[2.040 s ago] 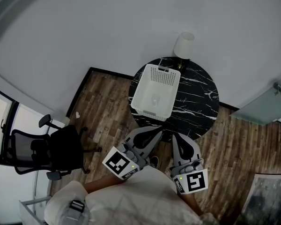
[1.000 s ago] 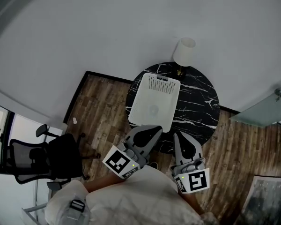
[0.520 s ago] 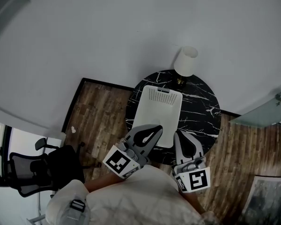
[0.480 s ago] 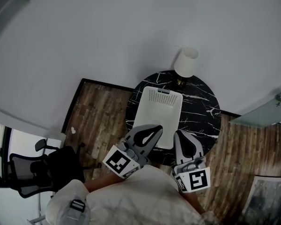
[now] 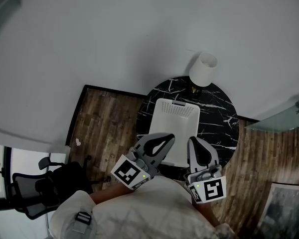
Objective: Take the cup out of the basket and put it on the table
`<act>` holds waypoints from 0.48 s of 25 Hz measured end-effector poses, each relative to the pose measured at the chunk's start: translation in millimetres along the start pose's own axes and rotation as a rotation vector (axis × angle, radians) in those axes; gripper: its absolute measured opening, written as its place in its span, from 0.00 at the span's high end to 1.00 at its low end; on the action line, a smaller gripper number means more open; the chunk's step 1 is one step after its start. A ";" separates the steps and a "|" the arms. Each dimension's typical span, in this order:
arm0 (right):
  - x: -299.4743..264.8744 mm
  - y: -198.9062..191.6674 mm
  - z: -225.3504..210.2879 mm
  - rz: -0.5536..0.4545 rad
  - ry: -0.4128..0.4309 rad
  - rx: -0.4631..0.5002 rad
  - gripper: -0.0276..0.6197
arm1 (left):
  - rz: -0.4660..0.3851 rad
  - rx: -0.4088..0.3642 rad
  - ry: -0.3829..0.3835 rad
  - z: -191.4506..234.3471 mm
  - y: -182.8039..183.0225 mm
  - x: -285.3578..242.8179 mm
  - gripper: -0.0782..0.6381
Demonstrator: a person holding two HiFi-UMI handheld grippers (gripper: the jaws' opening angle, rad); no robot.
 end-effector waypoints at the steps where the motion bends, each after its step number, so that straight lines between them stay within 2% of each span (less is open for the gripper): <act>1: -4.0 -0.8 -1.7 0.003 -0.006 -0.004 0.95 | 0.006 0.005 -0.002 4.3 -2.4 -1.1 0.88; 12: -17.2 -3.9 -24.1 0.030 -0.048 -0.020 0.95 | 0.037 0.023 -0.020 18.6 -14.9 -21.9 0.88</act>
Point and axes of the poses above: the fingertips, and each gripper's own axes: x backward along the fingers, z to its left, y out of its top, the point moved 6 cm from there along x, backward along the fingers, and after that the axes turned 14 degrees about -x, right-handed, at the moved point
